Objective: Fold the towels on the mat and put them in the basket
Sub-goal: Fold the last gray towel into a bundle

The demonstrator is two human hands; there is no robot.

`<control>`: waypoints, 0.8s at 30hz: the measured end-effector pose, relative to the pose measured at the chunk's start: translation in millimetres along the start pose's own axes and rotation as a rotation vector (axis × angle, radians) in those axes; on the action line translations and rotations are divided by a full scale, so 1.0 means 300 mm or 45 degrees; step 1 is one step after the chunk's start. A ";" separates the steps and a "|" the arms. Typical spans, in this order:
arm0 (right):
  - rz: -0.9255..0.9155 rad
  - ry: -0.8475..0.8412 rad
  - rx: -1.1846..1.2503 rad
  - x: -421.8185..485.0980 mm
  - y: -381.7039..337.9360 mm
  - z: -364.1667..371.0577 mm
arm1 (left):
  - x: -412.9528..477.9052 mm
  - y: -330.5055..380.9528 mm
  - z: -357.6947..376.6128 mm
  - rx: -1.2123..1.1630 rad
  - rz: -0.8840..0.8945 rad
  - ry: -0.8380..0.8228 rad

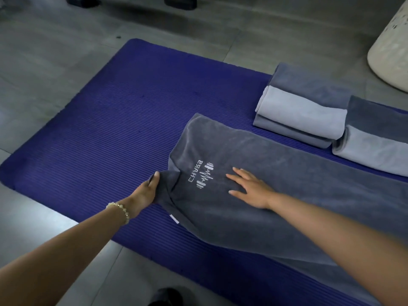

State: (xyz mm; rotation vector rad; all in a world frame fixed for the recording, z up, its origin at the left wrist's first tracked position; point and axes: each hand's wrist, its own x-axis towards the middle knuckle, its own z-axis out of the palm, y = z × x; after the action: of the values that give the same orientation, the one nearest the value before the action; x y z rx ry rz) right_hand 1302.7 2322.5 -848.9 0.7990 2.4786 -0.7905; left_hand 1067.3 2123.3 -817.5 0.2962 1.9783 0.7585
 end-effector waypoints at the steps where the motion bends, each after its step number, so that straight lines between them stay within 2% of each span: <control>1: -0.001 0.006 0.001 -0.008 0.009 -0.005 | 0.002 0.028 0.015 -0.052 -0.004 -0.018; 5: 0.038 0.012 -0.005 -0.064 0.093 -0.067 | -0.036 0.196 0.119 -0.450 0.013 -0.190; 10: 0.125 -0.007 -0.039 -0.262 0.275 -0.172 | -0.102 0.447 0.325 -0.557 0.137 -0.394; 12: 0.185 -0.021 -0.039 -0.380 0.363 -0.201 | -0.143 0.544 0.453 -0.561 0.176 -0.499; 16: 0.442 0.047 0.052 -0.659 0.554 -0.202 | -0.245 0.673 0.753 -0.498 0.184 -0.562; 21: 0.864 0.256 0.400 -1.013 0.789 -0.065 | -0.450 0.778 1.097 -0.364 0.152 -1.079; 24: 1.053 0.474 0.635 -1.178 0.883 0.048 | -0.580 0.820 1.282 -0.267 0.164 -1.240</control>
State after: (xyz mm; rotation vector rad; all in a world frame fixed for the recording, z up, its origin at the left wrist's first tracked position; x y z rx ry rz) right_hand 1737.1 2353.0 -773.2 2.1161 1.8999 -0.9819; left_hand 1459.5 2377.4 -674.9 0.5454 0.9632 0.7032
